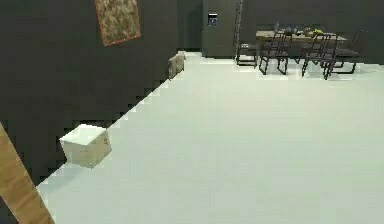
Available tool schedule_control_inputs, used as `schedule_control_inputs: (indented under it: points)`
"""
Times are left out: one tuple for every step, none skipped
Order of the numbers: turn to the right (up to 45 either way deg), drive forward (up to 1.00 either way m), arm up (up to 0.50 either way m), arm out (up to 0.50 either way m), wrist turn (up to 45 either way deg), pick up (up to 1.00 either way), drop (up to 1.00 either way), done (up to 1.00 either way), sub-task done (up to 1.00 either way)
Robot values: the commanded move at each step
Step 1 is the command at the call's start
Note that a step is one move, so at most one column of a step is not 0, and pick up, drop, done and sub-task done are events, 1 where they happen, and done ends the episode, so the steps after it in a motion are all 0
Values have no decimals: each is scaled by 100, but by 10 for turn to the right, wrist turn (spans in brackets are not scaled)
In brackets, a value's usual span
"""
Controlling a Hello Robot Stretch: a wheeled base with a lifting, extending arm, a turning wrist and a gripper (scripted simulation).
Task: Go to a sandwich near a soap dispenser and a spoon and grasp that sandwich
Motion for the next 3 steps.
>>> schedule_control_inputs:
  points:
    - [-420, 0, 0, 0, 0, 0, 0, 0, 0]
    - [0, 5, 0, 0, 0, 0, 0, 0, 0]
    - [450, 0, 0, 0, 0, 0, 0, 0, 0]
